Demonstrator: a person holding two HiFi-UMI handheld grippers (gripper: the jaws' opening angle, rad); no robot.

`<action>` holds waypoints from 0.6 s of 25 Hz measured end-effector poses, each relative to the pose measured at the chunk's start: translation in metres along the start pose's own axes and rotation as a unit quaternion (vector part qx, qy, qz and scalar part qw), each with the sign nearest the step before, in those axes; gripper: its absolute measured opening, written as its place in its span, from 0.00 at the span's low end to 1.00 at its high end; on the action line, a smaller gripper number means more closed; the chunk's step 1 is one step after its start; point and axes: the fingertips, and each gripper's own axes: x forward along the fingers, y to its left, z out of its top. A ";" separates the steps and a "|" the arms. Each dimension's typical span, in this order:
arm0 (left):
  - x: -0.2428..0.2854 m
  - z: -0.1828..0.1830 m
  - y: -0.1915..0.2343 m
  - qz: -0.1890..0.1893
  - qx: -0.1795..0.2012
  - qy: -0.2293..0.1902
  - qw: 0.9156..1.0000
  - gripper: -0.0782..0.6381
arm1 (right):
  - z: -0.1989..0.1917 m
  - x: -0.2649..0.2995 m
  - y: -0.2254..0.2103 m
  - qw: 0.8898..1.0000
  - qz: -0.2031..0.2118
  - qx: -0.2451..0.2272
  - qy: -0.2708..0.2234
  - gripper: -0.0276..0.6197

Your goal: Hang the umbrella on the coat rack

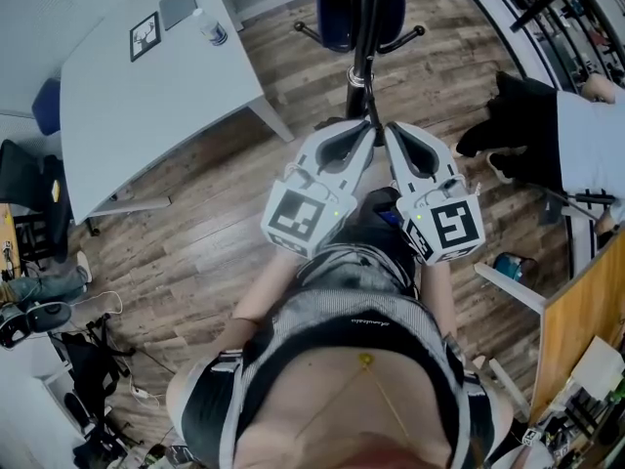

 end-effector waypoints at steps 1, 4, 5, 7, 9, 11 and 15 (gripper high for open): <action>0.000 0.001 0.001 0.001 -0.001 -0.003 1.000 0.13 | 0.000 0.001 0.001 1.000 0.001 -0.001 -0.001 0.05; -0.002 0.001 0.003 0.005 -0.004 -0.007 1.000 0.13 | 0.000 0.003 0.006 1.000 0.008 -0.001 -0.008 0.05; -0.002 0.000 0.003 0.005 -0.005 -0.007 1.000 0.13 | 0.000 0.003 0.006 1.000 0.008 -0.001 -0.013 0.05; -0.002 0.001 0.004 0.006 -0.007 -0.008 1.000 0.13 | 0.001 0.002 0.006 1.000 0.000 -0.008 -0.020 0.05; -0.002 0.001 0.005 0.005 -0.006 -0.010 1.000 0.13 | 0.001 0.002 0.004 1.000 -0.007 -0.017 -0.023 0.05; -0.002 0.000 0.005 0.004 -0.003 -0.009 1.000 0.13 | 0.001 0.002 0.004 0.999 -0.007 -0.019 -0.025 0.05; -0.002 -0.003 0.005 0.004 0.000 -0.005 1.000 0.13 | 0.003 0.001 0.004 0.999 -0.005 -0.018 -0.030 0.05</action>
